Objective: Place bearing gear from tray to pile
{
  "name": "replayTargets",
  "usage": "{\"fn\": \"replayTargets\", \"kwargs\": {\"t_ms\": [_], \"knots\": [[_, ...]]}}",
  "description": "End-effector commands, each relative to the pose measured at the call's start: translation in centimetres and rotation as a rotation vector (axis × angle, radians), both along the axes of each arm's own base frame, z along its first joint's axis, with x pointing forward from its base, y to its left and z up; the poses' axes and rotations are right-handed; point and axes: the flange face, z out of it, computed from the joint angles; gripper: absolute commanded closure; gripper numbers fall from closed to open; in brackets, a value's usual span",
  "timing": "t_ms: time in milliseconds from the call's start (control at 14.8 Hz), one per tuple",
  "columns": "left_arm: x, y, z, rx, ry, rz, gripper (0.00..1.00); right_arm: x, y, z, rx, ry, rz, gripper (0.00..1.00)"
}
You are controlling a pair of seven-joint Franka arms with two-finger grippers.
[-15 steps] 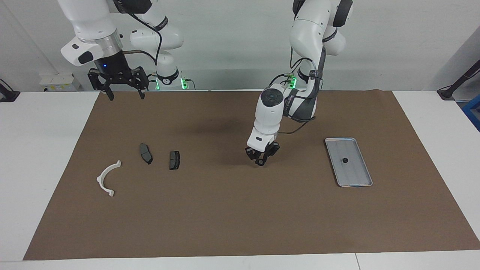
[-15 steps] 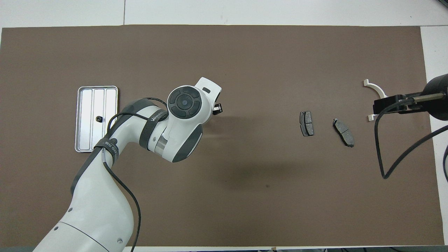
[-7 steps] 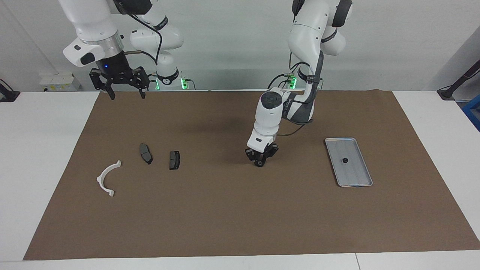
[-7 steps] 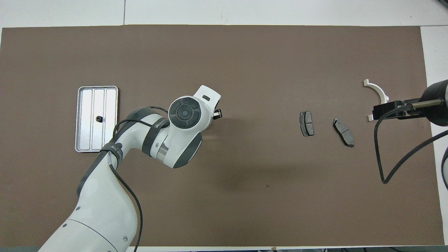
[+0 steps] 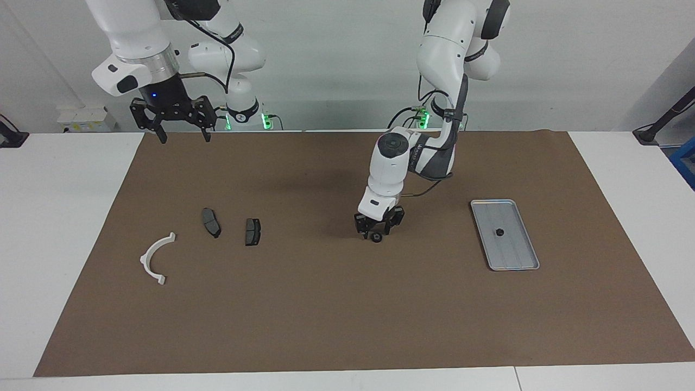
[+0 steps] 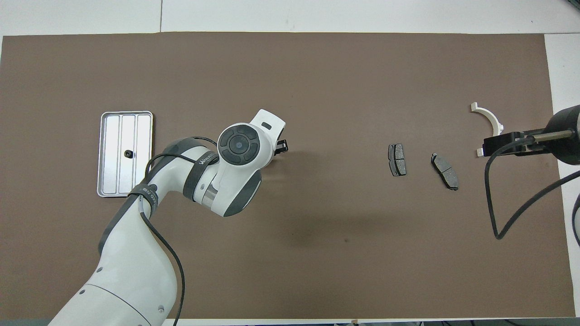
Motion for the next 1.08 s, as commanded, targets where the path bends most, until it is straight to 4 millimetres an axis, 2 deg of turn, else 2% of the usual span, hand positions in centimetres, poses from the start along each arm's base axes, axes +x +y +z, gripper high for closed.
{"fn": "replayTargets", "kwargs": {"t_ms": [0, 67, 202, 270, 337, 472, 674, 741, 876, 1011], "knots": [[2.0, 2.5, 3.3, 0.037, 0.006, 0.024, 0.0, -0.6, -0.1, -0.5, 0.013, -0.007, -0.013, 0.0], [3.0, 4.7, 6.2, 0.029, -0.013, 0.014, 0.0, -0.5, 0.0, -1.1, 0.014, 0.0, -0.049, 0.0], [4.7, 10.3, 11.1, 0.039, -0.018, -0.009, 0.0, -0.2, 3.0, -2.2, 0.016, 0.004, -0.098, 0.0], [5.7, 13.6, 13.3, 0.051, -0.015, -0.035, 0.0, 0.2, 4.2, -3.0, 0.016, 0.009, -0.135, 0.0], [7.0, 17.8, 15.3, 0.065, -0.006, -0.057, 0.0, 0.4, 6.0, -3.9, 0.016, 0.011, -0.161, 0.0], [9.1, 25.0, 18.0, 0.085, 0.002, -0.113, 0.0, 1.4, 9.1, -6.1, 0.013, 0.016, -0.211, 0.0], [10.5, 33.2, 18.0, 0.098, -0.024, -0.146, 0.0, 2.7, 14.4, -10.1, 0.01, 0.019, -0.273, 0.0], [10.6, 35.3, 17.8, 0.095, -0.028, -0.149, 0.0, 3.1, 16.3, -11.7, 0.007, 0.021, -0.289, 0.0], [10.6, 37.6, 16.9, 0.079, -0.029, -0.12, 0.0, 3.7, 19.8, -14.3, 0.013, 0.006, -0.326, 0.0], [10.6, 37.2, 14.4, 0.067, -0.026, -0.114, 0.0, 4.1, 22.7, -16.8, 0.017, -0.001, -0.353, 0.0]]}}
